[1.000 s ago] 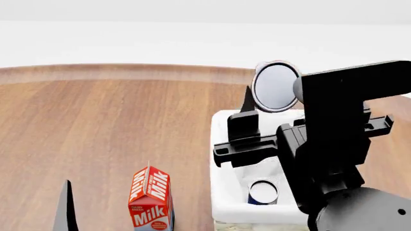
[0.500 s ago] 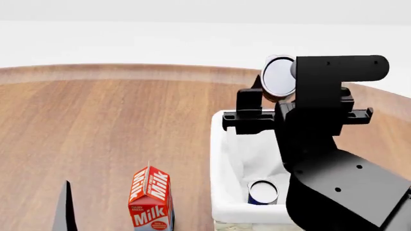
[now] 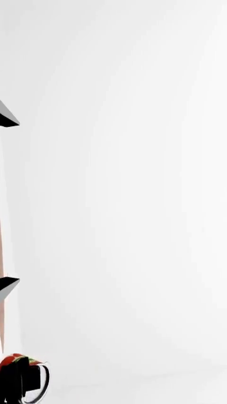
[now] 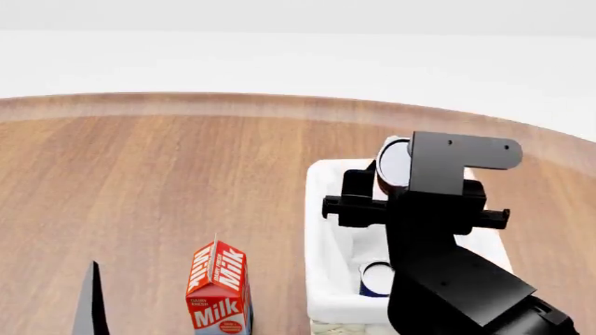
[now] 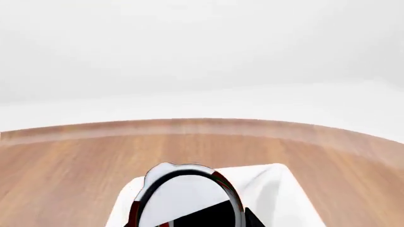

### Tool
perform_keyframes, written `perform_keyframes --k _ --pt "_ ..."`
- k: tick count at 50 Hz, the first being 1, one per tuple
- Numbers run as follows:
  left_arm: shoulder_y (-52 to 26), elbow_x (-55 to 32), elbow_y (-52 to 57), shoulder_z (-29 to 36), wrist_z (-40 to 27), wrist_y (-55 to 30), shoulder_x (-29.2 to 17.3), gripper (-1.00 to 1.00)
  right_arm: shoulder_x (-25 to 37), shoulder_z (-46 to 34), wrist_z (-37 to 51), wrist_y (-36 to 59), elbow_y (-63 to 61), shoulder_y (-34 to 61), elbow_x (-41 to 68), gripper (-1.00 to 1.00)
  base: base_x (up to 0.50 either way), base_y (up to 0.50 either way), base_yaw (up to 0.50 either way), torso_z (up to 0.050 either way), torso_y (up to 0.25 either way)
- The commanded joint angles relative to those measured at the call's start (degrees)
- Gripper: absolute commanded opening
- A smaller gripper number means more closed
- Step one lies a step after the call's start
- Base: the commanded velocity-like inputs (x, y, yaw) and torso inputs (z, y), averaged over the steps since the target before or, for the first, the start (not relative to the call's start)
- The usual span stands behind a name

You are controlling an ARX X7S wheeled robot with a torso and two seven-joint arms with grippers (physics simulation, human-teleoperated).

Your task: Pick up the alphabet soup and the tomato sauce, and put them in the basket.

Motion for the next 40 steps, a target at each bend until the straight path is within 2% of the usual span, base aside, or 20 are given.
perform_keyframes --k 1,20,40 --pt "0.4 -0.1 -0.5 -0.2 -0.1 0.8 -0.2 1.0 -2.7 0.5 -0.6 1.5 4.9 -2.5 0.3 -1.0 0.0 0.0 0.0 0.0 0.0" --pt "0.5 0.1 -0.9 0.3 -0.2 1.1 -0.1 1.0 -4.8 0.2 -2.2 2.3 11.6 -5.9 2.0 -1.0 0.0 0.0 0.0 0.0 0.001" --pt "0.2 0.1 -0.5 0.6 -0.3 0.7 -0.1 1.0 -5.1 0.0 -2.3 2.4 11.6 -6.2 1.3 -1.0 0.0 0.0 0.0 0.001 0.0"
